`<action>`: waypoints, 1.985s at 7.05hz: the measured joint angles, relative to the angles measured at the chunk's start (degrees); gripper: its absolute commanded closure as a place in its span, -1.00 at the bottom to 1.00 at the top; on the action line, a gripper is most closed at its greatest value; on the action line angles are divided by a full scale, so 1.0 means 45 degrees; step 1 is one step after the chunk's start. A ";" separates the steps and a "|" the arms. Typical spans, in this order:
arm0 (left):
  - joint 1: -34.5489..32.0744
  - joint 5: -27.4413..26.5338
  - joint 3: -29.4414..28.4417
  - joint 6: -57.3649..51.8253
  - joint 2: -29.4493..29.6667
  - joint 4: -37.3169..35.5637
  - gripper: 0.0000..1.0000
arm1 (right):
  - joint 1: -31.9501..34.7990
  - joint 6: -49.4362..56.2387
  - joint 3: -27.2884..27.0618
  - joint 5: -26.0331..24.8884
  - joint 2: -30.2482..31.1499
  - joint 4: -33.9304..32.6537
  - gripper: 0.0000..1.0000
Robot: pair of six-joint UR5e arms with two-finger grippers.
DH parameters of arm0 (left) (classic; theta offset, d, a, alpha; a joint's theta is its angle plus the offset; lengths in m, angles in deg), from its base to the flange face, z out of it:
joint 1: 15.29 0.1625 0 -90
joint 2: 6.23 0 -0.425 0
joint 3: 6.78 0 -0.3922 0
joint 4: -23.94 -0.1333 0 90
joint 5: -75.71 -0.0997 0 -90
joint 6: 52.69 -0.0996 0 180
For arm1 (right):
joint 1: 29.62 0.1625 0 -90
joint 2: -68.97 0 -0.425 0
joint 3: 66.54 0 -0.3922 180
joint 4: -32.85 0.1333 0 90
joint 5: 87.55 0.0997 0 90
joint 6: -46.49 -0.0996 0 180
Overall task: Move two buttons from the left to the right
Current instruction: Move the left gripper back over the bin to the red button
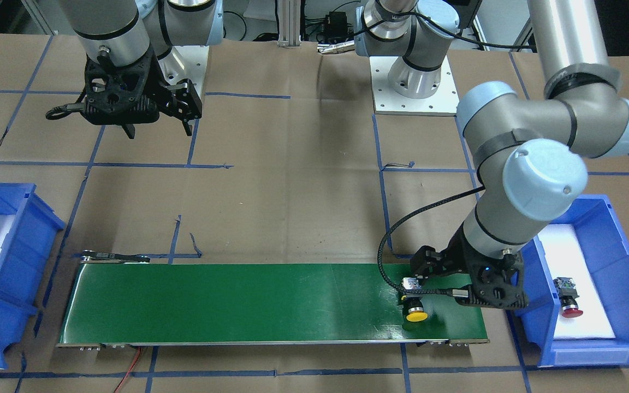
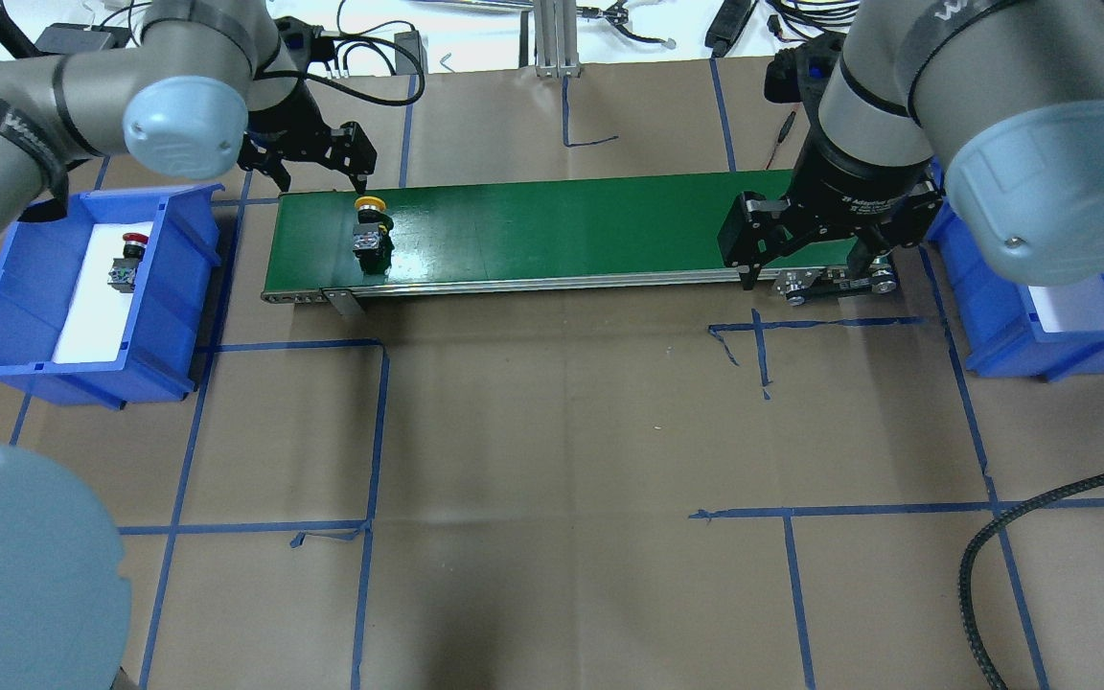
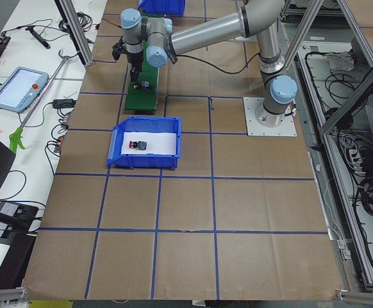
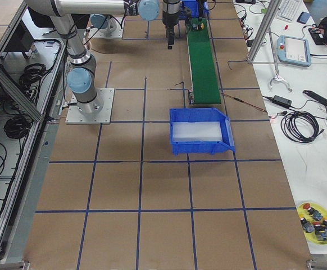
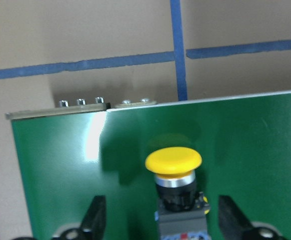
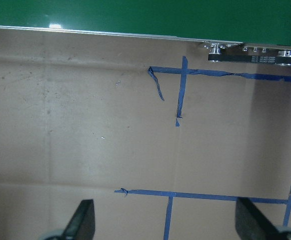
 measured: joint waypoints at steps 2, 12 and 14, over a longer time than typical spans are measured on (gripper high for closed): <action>0.0545 0.0098 -0.0567 -0.0135 -0.1152 0.1645 -1.00 | 0.0000 -0.0001 0.0000 0.0000 0.0000 0.0000 -1.00; 0.6008 0.0170 -0.0467 -0.5366 -0.0234 0.1722 -0.99 | 0.0000 -0.0001 0.0000 0.0000 0.0000 0.0000 -1.00; 0.5974 0.0201 -0.0450 -0.5347 0.0641 0.0813 -0.99 | 0.0000 -0.0001 0.0000 0.0000 0.0000 0.0000 -1.00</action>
